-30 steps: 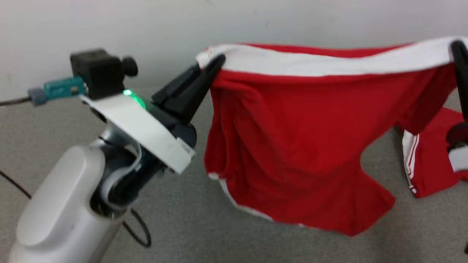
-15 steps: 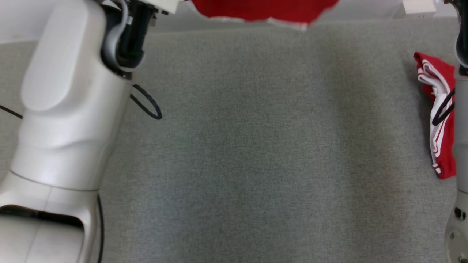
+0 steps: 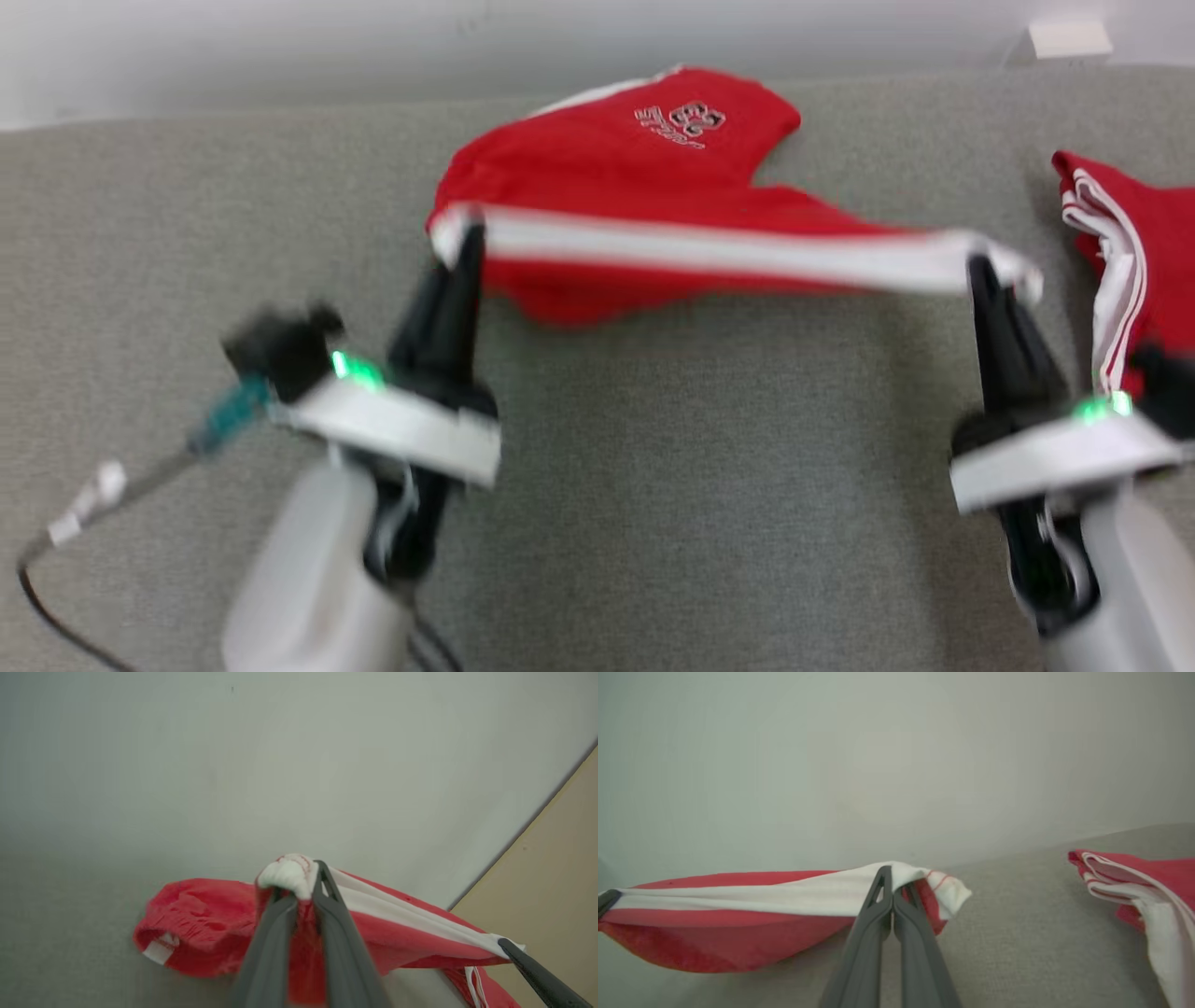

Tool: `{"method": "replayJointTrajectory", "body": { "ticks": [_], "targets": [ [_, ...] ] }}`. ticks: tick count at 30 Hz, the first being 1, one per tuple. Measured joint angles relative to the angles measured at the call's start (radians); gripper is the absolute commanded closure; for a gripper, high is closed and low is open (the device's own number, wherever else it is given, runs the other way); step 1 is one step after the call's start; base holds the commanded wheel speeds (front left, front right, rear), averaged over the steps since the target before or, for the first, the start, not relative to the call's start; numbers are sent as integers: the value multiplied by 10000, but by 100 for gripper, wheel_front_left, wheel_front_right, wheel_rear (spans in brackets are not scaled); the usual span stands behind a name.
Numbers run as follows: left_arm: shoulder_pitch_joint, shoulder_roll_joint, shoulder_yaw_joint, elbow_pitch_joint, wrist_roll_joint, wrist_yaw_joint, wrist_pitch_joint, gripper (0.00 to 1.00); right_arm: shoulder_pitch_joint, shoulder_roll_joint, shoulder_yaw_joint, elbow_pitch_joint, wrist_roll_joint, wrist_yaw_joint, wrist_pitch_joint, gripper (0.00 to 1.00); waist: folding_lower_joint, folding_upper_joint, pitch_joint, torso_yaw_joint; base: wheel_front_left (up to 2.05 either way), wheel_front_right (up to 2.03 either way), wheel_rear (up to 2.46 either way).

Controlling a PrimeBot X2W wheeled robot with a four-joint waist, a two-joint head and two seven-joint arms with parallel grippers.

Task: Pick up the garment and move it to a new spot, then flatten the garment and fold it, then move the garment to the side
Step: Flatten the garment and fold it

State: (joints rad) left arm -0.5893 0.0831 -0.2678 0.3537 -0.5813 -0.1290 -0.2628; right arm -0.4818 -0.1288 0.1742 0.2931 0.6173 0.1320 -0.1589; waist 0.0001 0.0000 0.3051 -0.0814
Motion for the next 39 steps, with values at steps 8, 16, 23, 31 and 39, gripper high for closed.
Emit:
{"method": "replayJointTrajectory", "body": {
  "ticks": [8, 16, 23, 31, 39],
  "targets": [
    [3536, -111, -368, -1007, -466, -29, 0, 100, 3392, -566, -132, -1277, 780, 10, 696, 100, -1, 0, -947, 208, 0, 0, 0],
    [6497, 236, -1214, -2061, -489, 63, 698, 100, 7068, -1108, -901, -3369, 968, 10, 2180, 100, -4, 0, -1678, 833, 0, 0, 0],
    [6696, 625, -1331, -3428, -1241, 65, 1975, 100, 7295, -1703, -1394, -5172, 750, 6, 4176, 100, -4, 0, -1726, 1291, 0, 0, 0],
    [4446, 293, -1055, -3910, -2742, 529, 4286, 100, 3764, -2249, -1528, -5275, 546, 0, 7246, 100, -3, 1, -1016, 1908, 0, 0, 0],
    [1420, -245, -1264, -2964, -3800, 1446, 5432, 100, 167, -2038, -1639, -3482, 556, 0, 9900, 100, 0, 1, 211, 2857, 0, 0, 0]
  ]
}}
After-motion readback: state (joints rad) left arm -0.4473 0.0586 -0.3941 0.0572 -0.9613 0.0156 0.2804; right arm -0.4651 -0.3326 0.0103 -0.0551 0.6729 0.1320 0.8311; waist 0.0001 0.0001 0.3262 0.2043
